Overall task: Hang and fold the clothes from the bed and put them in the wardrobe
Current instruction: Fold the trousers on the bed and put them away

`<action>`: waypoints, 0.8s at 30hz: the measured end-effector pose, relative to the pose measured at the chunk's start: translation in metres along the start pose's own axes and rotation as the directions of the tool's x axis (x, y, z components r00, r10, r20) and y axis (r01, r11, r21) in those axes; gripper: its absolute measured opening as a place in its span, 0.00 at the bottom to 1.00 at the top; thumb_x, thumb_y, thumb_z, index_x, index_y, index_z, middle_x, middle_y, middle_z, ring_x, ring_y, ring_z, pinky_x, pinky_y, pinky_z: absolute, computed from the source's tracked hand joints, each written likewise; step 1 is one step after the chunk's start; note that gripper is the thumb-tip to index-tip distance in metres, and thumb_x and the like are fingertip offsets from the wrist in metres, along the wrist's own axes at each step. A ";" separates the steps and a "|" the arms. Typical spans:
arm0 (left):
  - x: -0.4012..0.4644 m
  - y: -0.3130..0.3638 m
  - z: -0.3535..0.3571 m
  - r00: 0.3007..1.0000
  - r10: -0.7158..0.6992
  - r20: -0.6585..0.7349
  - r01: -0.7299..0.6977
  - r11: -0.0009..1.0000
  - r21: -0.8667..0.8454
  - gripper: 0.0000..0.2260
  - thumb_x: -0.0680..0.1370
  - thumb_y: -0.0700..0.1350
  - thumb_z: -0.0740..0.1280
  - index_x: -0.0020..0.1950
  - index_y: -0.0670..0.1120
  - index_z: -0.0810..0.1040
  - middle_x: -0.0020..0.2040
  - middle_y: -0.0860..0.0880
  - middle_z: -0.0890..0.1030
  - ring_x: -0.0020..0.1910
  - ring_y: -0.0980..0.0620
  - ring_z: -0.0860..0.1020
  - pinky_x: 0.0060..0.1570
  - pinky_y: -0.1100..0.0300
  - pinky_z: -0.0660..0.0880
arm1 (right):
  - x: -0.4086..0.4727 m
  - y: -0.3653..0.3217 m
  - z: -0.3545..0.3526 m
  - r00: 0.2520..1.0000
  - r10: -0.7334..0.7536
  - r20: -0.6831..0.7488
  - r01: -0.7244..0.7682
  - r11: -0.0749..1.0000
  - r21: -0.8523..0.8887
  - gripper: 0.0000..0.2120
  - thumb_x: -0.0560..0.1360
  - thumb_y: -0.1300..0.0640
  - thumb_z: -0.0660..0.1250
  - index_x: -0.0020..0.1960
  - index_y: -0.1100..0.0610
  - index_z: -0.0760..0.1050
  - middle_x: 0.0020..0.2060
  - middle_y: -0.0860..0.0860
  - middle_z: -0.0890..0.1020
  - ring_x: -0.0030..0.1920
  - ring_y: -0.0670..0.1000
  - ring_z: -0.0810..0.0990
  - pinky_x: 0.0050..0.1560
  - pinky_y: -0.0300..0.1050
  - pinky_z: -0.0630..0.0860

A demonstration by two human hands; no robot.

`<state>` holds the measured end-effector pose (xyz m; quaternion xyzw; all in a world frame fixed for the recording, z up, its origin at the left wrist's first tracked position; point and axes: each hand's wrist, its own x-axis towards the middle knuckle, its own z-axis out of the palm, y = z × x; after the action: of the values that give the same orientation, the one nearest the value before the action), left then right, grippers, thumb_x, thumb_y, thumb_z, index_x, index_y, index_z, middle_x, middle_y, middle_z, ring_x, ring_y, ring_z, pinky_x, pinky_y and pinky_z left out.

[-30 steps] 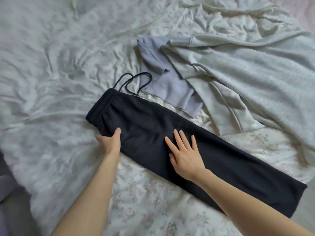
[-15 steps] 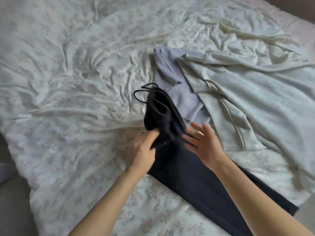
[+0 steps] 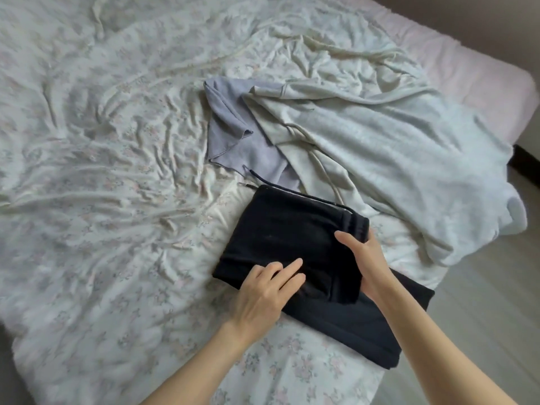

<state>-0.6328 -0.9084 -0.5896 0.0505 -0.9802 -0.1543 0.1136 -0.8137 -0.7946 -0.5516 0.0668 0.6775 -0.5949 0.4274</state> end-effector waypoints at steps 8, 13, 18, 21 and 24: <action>-0.018 -0.023 -0.002 0.961 -0.278 -0.009 0.274 0.940 0.205 0.18 0.67 0.27 0.58 0.48 0.41 0.80 0.56 0.41 0.80 0.52 0.40 0.79 0.47 0.47 0.76 | -0.029 0.030 -0.045 0.985 0.018 -0.170 -0.010 0.999 0.050 0.20 0.72 0.58 0.71 0.62 0.52 0.70 0.53 0.51 0.81 0.52 0.51 0.82 0.55 0.52 0.78; -0.035 -0.036 -0.008 0.922 -0.387 0.008 0.379 0.908 0.180 0.22 0.69 0.26 0.58 0.56 0.40 0.82 0.58 0.41 0.81 0.55 0.40 0.80 0.46 0.47 0.80 | -0.028 0.051 -0.040 0.993 0.061 -0.097 -0.043 0.982 0.186 0.23 0.71 0.57 0.72 0.63 0.54 0.69 0.57 0.53 0.80 0.55 0.52 0.81 0.60 0.54 0.76; -0.037 -0.058 -0.023 0.783 -0.622 -0.023 0.622 0.779 0.082 0.27 0.66 0.21 0.67 0.63 0.40 0.78 0.61 0.42 0.79 0.53 0.41 0.81 0.39 0.46 0.81 | -0.015 0.051 -0.010 1.000 0.014 -0.010 -0.012 0.975 0.222 0.20 0.74 0.60 0.69 0.64 0.55 0.67 0.57 0.52 0.79 0.57 0.51 0.80 0.60 0.50 0.76; -0.038 -0.066 -0.025 0.752 -0.656 0.059 0.634 0.746 0.204 0.28 0.69 0.22 0.65 0.66 0.41 0.75 0.62 0.42 0.78 0.60 0.38 0.77 0.45 0.44 0.78 | -0.004 0.052 -0.002 0.999 0.029 -0.014 -0.027 0.991 0.130 0.21 0.75 0.56 0.69 0.65 0.54 0.66 0.58 0.52 0.78 0.58 0.50 0.79 0.61 0.48 0.74; -0.039 -0.063 -0.022 0.645 -0.723 0.249 0.647 0.689 0.326 0.29 0.75 0.32 0.62 0.75 0.46 0.63 0.74 0.45 0.66 0.73 0.42 0.62 0.65 0.45 0.65 | 0.001 0.051 -0.004 0.990 0.024 -0.141 -0.062 0.962 -0.265 0.27 0.74 0.50 0.69 0.68 0.54 0.63 0.59 0.50 0.76 0.57 0.49 0.76 0.57 0.44 0.72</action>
<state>-0.5856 -0.9691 -0.5976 0.4018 -0.9005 -0.0894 -0.1399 -0.7860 -0.7769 -0.5912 0.0637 0.7778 -0.4823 0.3979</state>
